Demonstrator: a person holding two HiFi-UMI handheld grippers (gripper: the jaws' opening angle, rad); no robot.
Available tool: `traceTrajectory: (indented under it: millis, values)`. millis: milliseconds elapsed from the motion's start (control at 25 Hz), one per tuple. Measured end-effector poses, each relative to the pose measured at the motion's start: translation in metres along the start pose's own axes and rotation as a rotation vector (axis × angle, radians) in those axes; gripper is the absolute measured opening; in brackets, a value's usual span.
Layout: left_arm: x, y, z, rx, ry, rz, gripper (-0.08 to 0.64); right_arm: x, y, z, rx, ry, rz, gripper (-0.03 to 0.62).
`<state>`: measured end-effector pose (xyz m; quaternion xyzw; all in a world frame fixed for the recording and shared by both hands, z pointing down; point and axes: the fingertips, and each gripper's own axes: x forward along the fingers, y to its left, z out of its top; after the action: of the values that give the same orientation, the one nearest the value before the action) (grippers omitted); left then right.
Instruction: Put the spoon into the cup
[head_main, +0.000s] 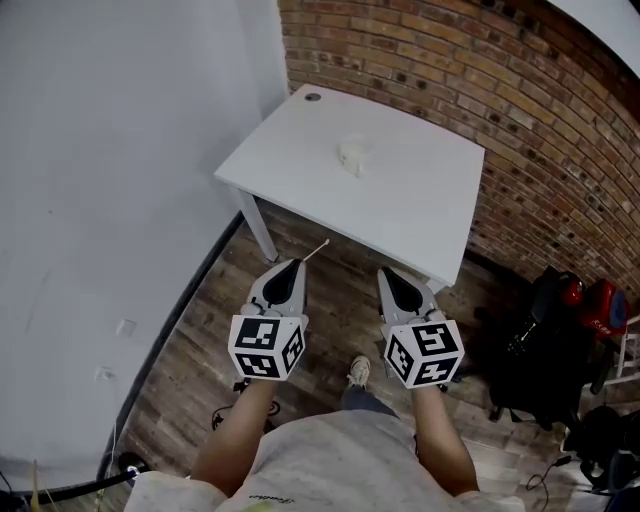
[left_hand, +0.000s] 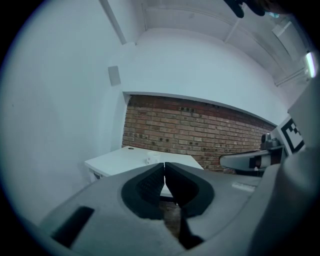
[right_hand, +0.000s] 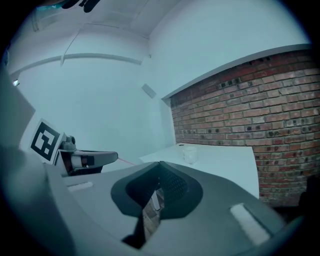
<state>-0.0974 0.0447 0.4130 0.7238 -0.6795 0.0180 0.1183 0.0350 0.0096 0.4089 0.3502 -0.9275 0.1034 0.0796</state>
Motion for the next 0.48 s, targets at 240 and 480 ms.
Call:
traceTrajectory:
  millis: [240, 480]
  values:
    - [0.066, -0.002, 0.015, -0.011, 0.009, 0.026, 0.005, 0.041, -0.052, 0.018, -0.006, 0.019, 0.032, 0.006]
    - [0.121, -0.012, 0.028, -0.013, 0.013, 0.041, 0.005, 0.071, -0.1, 0.033, -0.004, 0.033, 0.057, 0.006]
